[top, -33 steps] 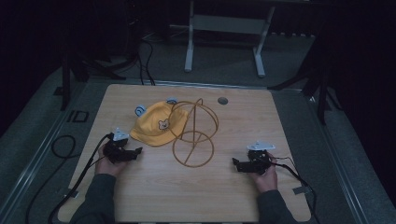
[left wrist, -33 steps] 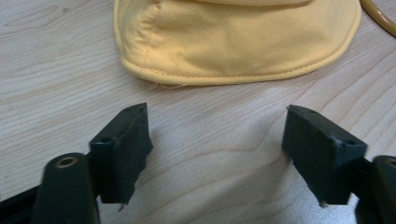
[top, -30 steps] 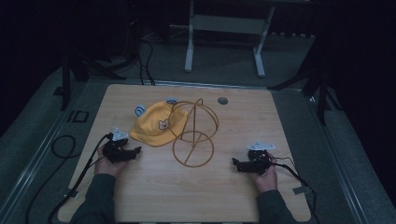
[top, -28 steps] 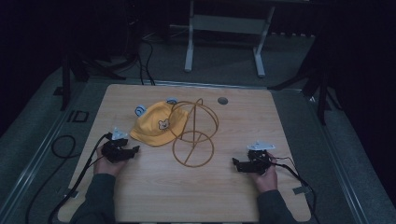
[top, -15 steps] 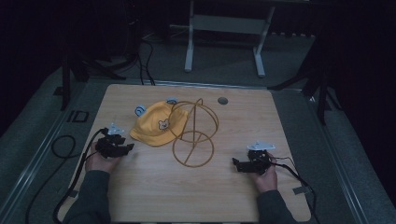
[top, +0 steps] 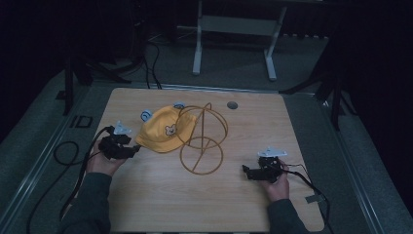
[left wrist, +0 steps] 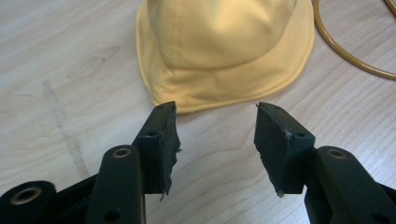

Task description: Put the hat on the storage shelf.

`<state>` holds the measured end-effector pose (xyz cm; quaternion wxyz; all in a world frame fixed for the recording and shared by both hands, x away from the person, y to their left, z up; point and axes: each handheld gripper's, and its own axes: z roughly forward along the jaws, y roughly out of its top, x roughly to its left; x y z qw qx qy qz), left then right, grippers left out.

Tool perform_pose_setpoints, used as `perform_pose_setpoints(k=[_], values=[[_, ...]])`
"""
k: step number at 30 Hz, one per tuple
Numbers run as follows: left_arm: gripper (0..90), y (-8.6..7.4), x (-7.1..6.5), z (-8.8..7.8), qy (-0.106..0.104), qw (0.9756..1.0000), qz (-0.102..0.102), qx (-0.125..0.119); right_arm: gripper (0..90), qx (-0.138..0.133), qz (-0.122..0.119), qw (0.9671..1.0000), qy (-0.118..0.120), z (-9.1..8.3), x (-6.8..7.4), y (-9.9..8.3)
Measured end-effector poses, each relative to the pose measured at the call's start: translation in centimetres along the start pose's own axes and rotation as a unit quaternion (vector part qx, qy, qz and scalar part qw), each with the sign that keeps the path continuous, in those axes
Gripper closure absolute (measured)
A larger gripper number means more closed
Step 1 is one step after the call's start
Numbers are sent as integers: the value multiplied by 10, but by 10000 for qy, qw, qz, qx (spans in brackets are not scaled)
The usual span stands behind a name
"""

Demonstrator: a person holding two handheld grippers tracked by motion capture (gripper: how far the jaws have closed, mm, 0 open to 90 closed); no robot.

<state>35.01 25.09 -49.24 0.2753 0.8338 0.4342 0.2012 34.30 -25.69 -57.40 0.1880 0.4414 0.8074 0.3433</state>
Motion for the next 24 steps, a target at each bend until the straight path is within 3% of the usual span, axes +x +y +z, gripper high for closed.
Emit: perform_pose_setpoints(k=[3, 15, 24], values=[[479, 13, 2, -6, -5, 10000, 92, -1, 120, 0, -5, 10000, 7, 0, 0, 0], [447, 38, 7, -10, -60, 9994, 322, 114, 131, -9, -30, 10000, 27, 0, 0, 0], [444, 50, 16, -17, -145, 9994, 294, 55, 132, -9, -30, 10000, 35, 1, -1, 1]])
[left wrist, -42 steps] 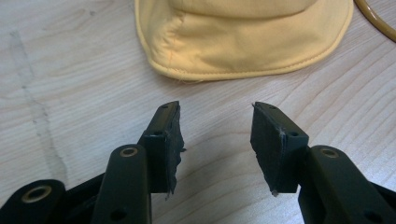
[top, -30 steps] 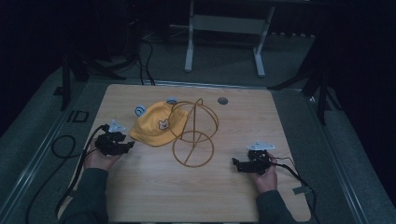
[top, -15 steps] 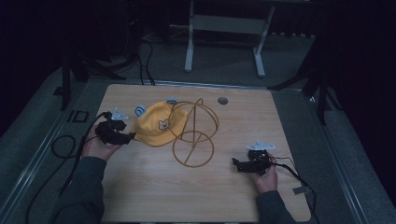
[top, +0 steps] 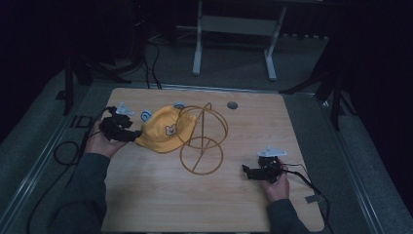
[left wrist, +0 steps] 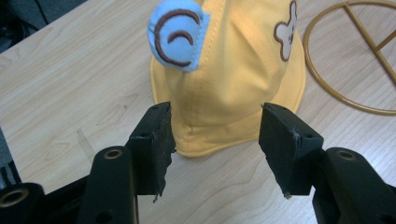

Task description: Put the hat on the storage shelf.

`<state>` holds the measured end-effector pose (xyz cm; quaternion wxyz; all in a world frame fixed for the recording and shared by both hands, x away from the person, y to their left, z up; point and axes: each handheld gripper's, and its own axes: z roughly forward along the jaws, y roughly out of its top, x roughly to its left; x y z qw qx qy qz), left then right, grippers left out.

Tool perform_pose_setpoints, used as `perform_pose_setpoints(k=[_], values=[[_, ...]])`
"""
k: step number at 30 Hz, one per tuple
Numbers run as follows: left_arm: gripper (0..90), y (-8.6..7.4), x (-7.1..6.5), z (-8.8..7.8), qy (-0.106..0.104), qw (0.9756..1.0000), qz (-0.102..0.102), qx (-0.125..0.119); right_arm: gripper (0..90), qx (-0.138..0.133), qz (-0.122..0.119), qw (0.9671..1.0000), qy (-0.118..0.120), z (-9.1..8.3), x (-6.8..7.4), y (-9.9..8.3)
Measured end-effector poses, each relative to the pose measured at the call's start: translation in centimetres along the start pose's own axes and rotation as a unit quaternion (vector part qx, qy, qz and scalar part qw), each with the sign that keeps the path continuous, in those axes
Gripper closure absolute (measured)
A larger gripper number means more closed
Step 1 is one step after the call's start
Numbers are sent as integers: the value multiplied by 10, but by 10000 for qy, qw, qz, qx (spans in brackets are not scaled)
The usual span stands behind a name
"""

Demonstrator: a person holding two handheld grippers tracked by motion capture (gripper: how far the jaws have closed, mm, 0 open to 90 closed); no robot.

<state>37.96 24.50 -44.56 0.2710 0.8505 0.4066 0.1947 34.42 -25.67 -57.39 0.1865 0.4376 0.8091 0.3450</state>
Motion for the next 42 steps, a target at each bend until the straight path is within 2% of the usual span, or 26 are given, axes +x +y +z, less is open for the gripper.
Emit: perform_pose_setpoints(k=[11, 17, 26, 28, 29, 32, 35, 37, 40, 42], values=[[458, 12, 12, -6, -217, 9997, -132, -51, 133, -2, 2, 10000, 10, 0, 0, 0], [463, 22, 14, -7, -267, 9996, -51, 47, 135, -7, 1, 10000, 8, 0, 0, 0], [472, 34, 16, -1, -370, 9991, -54, 188, 135, -9, 1, 10000, 13, 0, 0, 0], [476, 39, 14, -2, -499, 9986, -55, 149, 136, -8, 2, 10000, 13, 0, 0, 0], [479, 43, 13, -3, -487, 9987, 13, 155, 135, -8, 3, 10000, 13, 0, 0, 0], [477, 52, 12, -3, -475, 9986, 43, 248, 136, -9, -2, 10000, 16, 0, 0, 0], [478, 59, 12, -3, -601, 9980, 17, 185, 135, -8, 0, 10000, 17, 0, 0, 0], [478, 64, 11, -1, -563, 9979, 135, 297, 135, -9, -1, 10000, 17, 0, 0, 0], [478, 72, 12, 2, -642, 9975, 102, 289, 135, -10, -2, 10000, 17, 0, 0, 0], [480, 76, 12, 6, -617, 9971, 169, 401, 135, -11, -5, 10000, 19, 0, 0, 0]])
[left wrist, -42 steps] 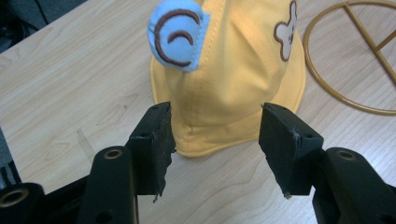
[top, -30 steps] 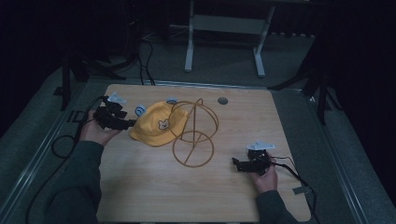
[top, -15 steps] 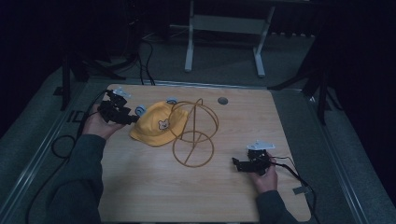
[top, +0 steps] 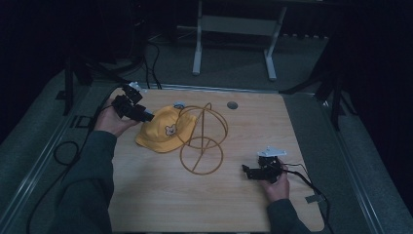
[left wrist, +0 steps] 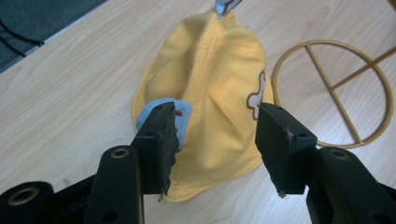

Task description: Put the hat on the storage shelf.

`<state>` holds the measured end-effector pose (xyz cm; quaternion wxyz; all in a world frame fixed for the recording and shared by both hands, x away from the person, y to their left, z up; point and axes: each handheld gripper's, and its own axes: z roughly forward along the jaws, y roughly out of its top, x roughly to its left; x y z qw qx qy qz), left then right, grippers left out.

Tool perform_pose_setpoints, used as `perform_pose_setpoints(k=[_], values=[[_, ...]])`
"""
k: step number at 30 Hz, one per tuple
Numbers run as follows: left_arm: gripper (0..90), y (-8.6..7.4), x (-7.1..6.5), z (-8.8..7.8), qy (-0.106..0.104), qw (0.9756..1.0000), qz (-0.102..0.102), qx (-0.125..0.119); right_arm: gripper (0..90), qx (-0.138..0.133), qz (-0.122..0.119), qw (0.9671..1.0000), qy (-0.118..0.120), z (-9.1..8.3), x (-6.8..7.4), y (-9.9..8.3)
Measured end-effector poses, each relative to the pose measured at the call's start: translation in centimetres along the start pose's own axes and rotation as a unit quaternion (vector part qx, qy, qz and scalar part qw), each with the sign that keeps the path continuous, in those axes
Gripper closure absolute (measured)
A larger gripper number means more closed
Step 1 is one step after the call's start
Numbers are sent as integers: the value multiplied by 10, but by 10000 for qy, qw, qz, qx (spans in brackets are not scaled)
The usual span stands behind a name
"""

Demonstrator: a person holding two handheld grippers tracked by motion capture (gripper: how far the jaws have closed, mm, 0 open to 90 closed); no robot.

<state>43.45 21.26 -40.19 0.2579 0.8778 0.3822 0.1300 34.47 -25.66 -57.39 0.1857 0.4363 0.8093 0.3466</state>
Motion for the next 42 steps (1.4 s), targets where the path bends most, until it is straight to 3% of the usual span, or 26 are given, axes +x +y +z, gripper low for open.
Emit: perform_pose_setpoints(k=[10, 13, 16, 21, 32, 40, 42], values=[[521, 28, 1, 19, -28, 9993, 90, 363, 135, 2, -1, 10000, 7, 0, 0, 0], [529, 36, 1, 27, 48, 9989, 112, 446, 136, 2, -2, 10000, 8, 0, 0, 0], [541, 42, 5, 38, 51, 9989, 8, 465, 136, 4, -10, 10000, 12, 0, 0, 0], [543, 50, 6, 49, -14, 9983, 30, 582, 135, 4, -10, 10000, 25, 0, 0, 0], [572, 51, 4, 76, -145, 9965, 85, 821, 136, 3, -27, 10000, 34, 0, 0, 0], [766, 51, 0, 80, -103, 9951, 320, 925, 135, 2, -23, 10000, 35, 0, 0, 0], [774, 50, 0, 79, -115, 9950, 312, 946, 136, 3, -26, 10000, 37, 0, 0, 0]])
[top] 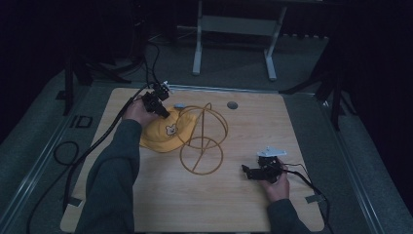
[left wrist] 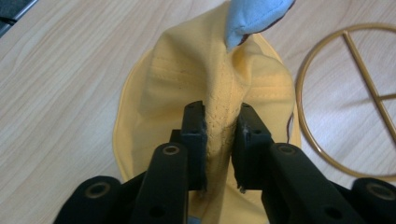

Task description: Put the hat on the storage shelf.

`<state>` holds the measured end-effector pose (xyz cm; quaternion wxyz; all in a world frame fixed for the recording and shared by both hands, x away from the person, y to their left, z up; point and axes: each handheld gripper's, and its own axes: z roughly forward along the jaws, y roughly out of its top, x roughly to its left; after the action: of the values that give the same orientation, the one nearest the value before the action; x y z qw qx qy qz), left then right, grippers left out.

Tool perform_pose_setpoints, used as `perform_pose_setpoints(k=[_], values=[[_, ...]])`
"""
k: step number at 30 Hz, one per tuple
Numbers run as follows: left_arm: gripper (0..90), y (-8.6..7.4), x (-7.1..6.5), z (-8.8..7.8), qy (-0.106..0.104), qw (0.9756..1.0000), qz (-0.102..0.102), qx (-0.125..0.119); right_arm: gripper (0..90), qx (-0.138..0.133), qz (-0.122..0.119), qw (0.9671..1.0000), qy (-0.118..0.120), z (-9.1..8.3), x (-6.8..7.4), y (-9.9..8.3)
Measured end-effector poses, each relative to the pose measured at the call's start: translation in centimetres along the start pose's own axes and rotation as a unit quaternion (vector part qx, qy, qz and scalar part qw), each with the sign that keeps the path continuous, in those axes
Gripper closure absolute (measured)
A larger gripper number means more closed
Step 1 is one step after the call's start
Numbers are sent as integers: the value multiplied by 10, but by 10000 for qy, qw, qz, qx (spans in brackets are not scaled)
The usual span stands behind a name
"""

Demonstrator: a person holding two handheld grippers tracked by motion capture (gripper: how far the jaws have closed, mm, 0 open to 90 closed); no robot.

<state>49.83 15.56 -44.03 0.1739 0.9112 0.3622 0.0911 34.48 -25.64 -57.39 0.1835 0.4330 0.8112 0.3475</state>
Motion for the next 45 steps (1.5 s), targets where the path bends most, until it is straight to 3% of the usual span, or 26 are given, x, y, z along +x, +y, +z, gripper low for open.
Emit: perform_pose_setpoints(k=[4, 12, 22, 35, 45], values=[[791, -3, 2, -7, -46, 9999, -4, 106, 135, 2, 3, 10000, 5, 0, 0, 0], [794, -7, 4, -20, -76, 9999, -40, 82, 135, 3, 4, 10000, 6, 0, 0, 0], [795, -14, 3, -43, -202, 9997, -4, -165, 135, 3, 5, 10000, 7, 0, 0, 0], [794, -23, -3, -66, -174, 9993, 248, -238, 135, 6, 11, 10000, 8, 0, 0, 0], [794, -31, -7, -87, -213, 9981, 310, -495, 135, 5, 16, 10000, 7, 0, 0, 0]])
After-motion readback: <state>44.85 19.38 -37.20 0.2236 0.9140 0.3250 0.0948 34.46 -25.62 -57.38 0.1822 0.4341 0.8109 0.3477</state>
